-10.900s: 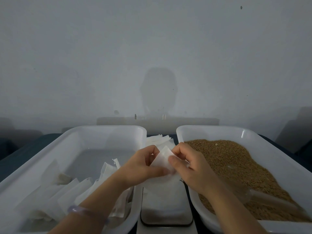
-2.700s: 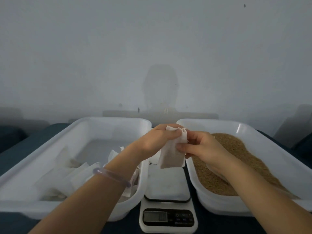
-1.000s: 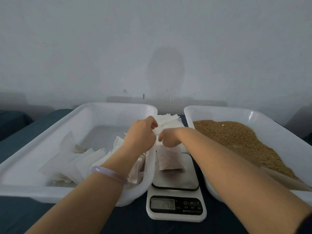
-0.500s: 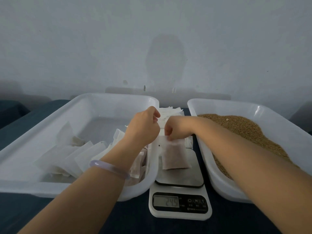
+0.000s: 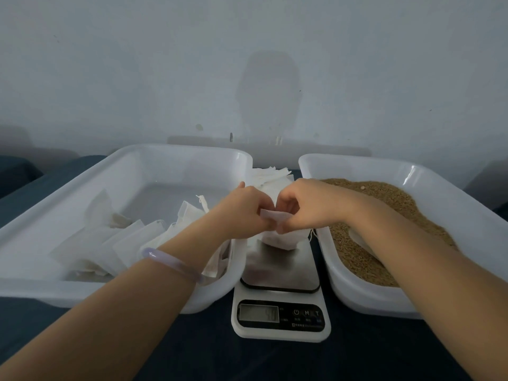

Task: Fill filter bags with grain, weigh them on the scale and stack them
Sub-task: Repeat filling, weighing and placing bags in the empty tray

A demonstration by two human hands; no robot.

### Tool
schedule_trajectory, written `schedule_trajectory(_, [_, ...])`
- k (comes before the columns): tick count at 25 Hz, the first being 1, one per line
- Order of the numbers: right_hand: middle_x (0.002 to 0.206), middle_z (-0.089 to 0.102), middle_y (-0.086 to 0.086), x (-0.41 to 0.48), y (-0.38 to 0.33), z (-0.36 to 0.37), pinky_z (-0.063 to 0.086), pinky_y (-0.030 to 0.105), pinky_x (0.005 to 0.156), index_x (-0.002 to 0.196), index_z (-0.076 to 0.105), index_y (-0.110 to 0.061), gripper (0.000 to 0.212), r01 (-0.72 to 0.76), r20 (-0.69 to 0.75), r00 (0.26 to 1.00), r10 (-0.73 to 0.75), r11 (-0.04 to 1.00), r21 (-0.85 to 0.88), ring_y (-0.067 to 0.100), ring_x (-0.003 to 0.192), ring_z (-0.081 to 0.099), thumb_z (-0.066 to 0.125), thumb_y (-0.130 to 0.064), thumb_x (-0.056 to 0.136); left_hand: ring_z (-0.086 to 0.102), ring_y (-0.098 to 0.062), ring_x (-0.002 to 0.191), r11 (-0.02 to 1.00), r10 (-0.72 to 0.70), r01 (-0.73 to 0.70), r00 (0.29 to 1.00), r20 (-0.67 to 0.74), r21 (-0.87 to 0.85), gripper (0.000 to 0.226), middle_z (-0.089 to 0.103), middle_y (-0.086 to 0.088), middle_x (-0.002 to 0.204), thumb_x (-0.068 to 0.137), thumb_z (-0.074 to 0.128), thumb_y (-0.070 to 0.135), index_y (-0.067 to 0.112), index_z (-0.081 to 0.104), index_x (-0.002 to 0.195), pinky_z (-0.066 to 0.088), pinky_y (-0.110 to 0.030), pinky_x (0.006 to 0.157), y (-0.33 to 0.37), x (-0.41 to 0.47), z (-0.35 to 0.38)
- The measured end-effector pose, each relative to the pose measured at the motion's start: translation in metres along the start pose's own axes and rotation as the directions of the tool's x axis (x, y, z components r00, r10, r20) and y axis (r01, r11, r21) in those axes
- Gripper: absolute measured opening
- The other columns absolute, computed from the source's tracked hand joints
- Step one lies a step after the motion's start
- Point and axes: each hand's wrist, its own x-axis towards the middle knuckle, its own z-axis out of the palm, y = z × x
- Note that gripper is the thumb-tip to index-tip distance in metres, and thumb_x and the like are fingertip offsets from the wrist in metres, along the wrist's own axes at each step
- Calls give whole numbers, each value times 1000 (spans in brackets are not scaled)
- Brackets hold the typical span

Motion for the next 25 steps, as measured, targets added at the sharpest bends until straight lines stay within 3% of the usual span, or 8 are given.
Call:
schedule_trajectory(5, [70, 52, -9, 7, 2, 3, 31, 21, 48, 74, 57, -24, 16, -1, -72, 997, -6, 996, -94, 5, 61, 47, 72, -23, 80, 44, -17, 69, 1000, -4, 4, 1000, 17, 20, 14, 47, 8, 63, 87, 59, 23, 16, 58, 76, 31, -30, 68, 4, 2, 3])
schedule_trajectory(7, [68, 51, -11, 7, 4, 2, 29, 19, 46, 76, 58, -24, 14, 0, -78, 997, -6, 997, -72, 2, 57, 45, 71, -21, 80, 45, -18, 70, 995, -3, 3, 1000, 0, 100, 17, 45, 10, 62, 82, 63, 23, 21, 51, 70, 30, -22, 53, 5, 6, 2])
schedule_trajectory(10, [68, 51, -11, 5, 8, 5, 31, 20, 48, 78, 59, -24, 15, -7, -54, 999, 4, 998, -60, 2, 58, 46, 74, -26, 77, 47, -15, 68, 992, 15, -16, 1000, 4, 124, 20, 47, 12, 62, 76, 69, 22, 24, 51, 67, 29, -17, 50, 3, 10, 1])
schedule_trajectory(13, [57, 48, -6, 7, 14, 14, 28, 21, 43, 60, 55, -26, 22, -42, -35, 999, 40, 997, -62, 8, 47, 41, 69, -25, 77, 50, -15, 72, 996, -14, 11, 1000, 26, 89, 23, 50, 13, 65, 75, 69, 23, 28, 50, 65, 37, -18, 61, 1, 10, 5])
schedule_trajectory(15, [56, 46, -3, 12, 16, 22, 28, 23, 43, 58, 57, -25, 23, -58, -17, 998, 57, 995, -79, 12, 47, 39, 66, -24, 79, 47, -14, 76, 974, -19, 8, 999, 44, 225, 13, 50, 13, 65, 78, 66, 34, 30, 56, 70, 37, -33, 98, 0, 10, 9])
schedule_trajectory(16, [57, 47, -3, 14, 16, 25, 29, 24, 44, 59, 57, -26, 22, -60, -5, 998, 60, 994, -86, 13, 50, 40, 66, -25, 79, 45, -15, 77, 947, -26, 5, 998, 60, 322, 13, 50, 12, 64, 80, 61, 40, 29, 60, 73, 20, -46, 110, 0, 11, 11])
schedule_trajectory(18, [56, 48, -5, 16, 16, 30, 31, 24, 46, 59, 58, -29, 22, -61, 18, 998, 63, 994, -87, 12, 50, 42, 69, -29, 78, 45, -17, 75, 889, -55, 5, 994, 96, 458, 31, 49, 8, 61, 85, 51, 47, 23, 70, 79, -2, -56, 112, 2, 13, 15])
schedule_trajectory(25, [57, 48, -7, 20, 17, 34, 28, 24, 46, 61, 61, -30, 19, -85, 17, 996, 88, 987, -136, 9, 53, 43, 74, -37, 73, 52, -19, 85, 866, -65, -23, 985, 157, 499, 27, 54, 3, 71, 87, 56, 41, 19, 71, 86, 2, -57, 111, 4, 20, 19])
